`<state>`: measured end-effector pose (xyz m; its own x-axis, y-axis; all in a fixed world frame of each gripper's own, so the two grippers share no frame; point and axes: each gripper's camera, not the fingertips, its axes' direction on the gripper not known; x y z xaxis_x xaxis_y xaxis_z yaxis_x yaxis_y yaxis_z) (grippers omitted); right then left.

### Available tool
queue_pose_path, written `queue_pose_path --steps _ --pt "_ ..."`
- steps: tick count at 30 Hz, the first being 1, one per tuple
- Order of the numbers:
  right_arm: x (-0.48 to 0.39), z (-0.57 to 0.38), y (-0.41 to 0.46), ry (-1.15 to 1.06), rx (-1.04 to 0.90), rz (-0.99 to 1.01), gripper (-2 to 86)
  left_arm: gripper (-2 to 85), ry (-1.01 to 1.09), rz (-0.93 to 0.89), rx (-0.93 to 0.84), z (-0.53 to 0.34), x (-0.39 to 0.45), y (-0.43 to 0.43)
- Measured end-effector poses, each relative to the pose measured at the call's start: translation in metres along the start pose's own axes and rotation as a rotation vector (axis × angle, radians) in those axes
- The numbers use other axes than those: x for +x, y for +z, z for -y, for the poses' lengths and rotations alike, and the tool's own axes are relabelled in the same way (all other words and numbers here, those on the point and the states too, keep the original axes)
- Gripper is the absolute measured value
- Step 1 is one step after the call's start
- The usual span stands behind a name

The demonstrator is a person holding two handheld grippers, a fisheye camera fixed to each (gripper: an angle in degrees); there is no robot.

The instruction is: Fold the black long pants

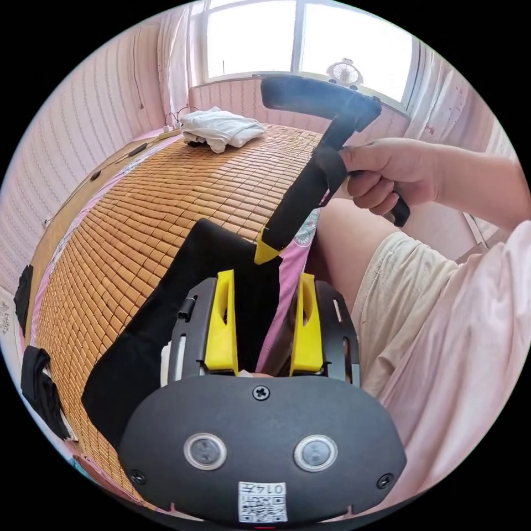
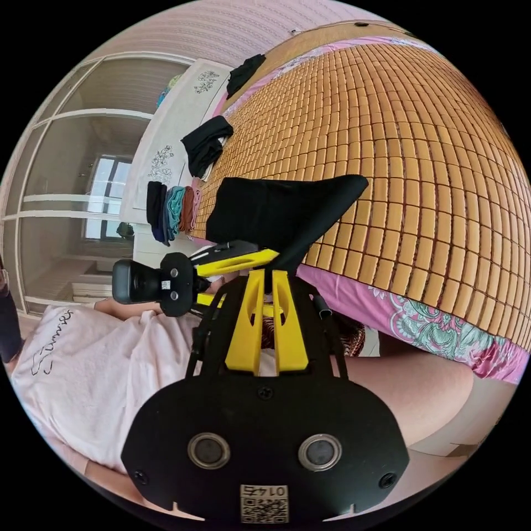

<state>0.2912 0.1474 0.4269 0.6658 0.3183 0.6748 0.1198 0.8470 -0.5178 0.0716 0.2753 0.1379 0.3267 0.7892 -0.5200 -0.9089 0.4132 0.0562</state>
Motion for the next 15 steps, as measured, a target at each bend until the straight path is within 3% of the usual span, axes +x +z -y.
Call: queue_pose_path --steps 2,6,9,11,15 --pt "0.009 -0.014 -0.020 0.013 0.081 -0.006 4.7 4.2 -0.001 0.081 -0.040 0.005 0.002 0.001" --pt "0.072 -0.041 -0.058 0.232 0.249 0.067 11.7 3.5 -0.001 0.033 -0.034 0.002 0.004 0.000" --pt "0.109 -0.046 -0.059 0.363 0.267 0.116 13.0 3.3 0.017 0.035 -0.030 0.000 0.008 -0.003" --pt "0.125 -0.045 -0.056 0.406 0.258 0.197 12.4 3.3 0.030 0.041 -0.027 -0.001 0.009 -0.006" --pt "0.135 -0.053 -0.075 0.418 0.311 0.273 3.0 3.1 0.042 0.058 0.002 -0.003 0.006 -0.017"
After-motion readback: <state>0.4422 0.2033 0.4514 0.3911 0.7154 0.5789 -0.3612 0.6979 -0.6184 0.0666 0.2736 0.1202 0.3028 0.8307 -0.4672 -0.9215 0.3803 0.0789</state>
